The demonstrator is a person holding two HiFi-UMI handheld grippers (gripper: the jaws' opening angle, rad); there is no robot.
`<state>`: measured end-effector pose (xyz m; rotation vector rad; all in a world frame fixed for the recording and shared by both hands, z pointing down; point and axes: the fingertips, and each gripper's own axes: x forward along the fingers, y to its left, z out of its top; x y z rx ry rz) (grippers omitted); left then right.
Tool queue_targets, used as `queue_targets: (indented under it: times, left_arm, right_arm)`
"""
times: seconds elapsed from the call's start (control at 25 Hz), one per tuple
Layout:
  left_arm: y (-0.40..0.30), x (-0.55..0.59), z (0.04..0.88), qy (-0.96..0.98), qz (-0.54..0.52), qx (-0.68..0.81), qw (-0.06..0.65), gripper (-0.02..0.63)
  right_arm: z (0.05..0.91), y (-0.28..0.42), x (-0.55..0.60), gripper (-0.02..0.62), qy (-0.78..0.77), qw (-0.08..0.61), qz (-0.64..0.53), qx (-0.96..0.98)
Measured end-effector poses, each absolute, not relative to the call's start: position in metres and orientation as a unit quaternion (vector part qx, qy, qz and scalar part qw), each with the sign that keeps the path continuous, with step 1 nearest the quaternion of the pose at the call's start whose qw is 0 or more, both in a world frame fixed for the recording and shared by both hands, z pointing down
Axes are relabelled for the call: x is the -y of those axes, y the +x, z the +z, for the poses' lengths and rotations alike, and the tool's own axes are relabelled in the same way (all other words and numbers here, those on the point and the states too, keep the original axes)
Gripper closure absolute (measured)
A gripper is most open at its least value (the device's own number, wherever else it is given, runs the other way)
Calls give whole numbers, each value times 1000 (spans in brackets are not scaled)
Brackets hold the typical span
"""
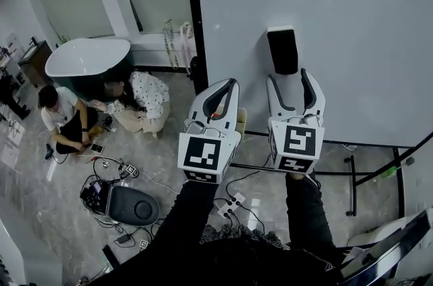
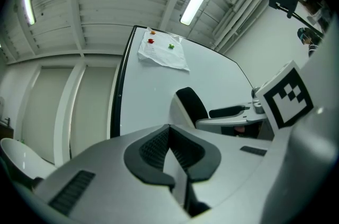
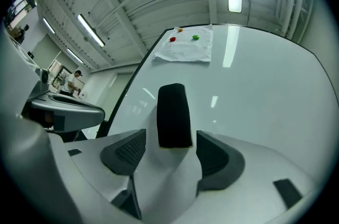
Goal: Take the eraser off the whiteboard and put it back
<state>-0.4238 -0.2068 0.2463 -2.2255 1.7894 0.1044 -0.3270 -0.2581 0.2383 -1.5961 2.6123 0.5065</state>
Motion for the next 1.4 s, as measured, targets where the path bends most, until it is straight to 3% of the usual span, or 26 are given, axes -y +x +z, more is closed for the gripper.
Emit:
queue_targets:
  times: [0.44,1.4]
  left_arm:
    - [-426,212,252,-773,32,-619,135,600]
    - [-423,214,250,-772,38,-621,133,600]
  right_arm:
    - [239,-336,286,313,-553,-13,205,-807]
    - [234,-332,285,319,-553,-11,213,-805]
